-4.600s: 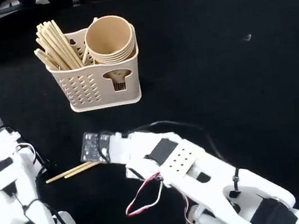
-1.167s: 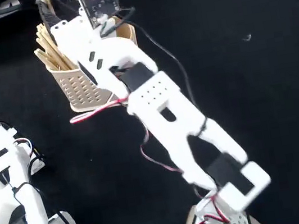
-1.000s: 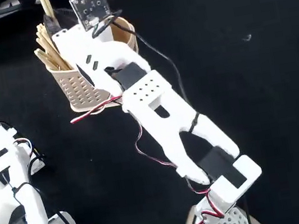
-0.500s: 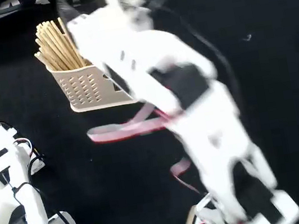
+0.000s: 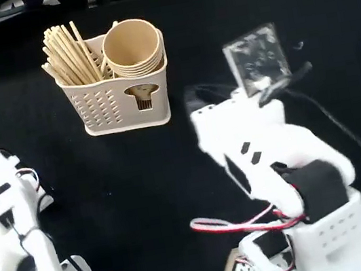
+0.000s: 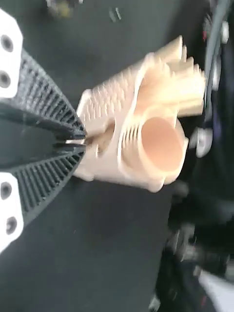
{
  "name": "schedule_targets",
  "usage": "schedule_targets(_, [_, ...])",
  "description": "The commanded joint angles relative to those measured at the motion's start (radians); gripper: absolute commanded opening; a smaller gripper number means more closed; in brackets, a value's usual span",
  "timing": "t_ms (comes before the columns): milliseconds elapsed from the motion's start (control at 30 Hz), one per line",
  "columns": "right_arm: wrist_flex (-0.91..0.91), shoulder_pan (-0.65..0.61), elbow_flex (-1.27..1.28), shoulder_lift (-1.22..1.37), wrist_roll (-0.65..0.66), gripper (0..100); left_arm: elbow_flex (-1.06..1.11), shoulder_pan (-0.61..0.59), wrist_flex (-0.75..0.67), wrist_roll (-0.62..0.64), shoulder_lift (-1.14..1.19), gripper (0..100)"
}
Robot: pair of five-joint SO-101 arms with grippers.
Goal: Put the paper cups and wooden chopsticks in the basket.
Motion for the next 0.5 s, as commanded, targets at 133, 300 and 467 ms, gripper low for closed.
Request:
schedule_targets(133, [-0.207,0.187,0.443,-0.255,-0.002,1.2,0.257,0.143,-0.018,0.000,-0.520,3])
schedule_targets(300, [-0.195,0.186,0.611,-0.361,-0.009,1.2,0.398,0.232,-0.008,-0.064,-0.778,3])
schedule_targets(467, [-0.149,0.210,0.783,-0.529,-0.005,1.2,0.460,0.311,0.106,-0.068,-0.993,3])
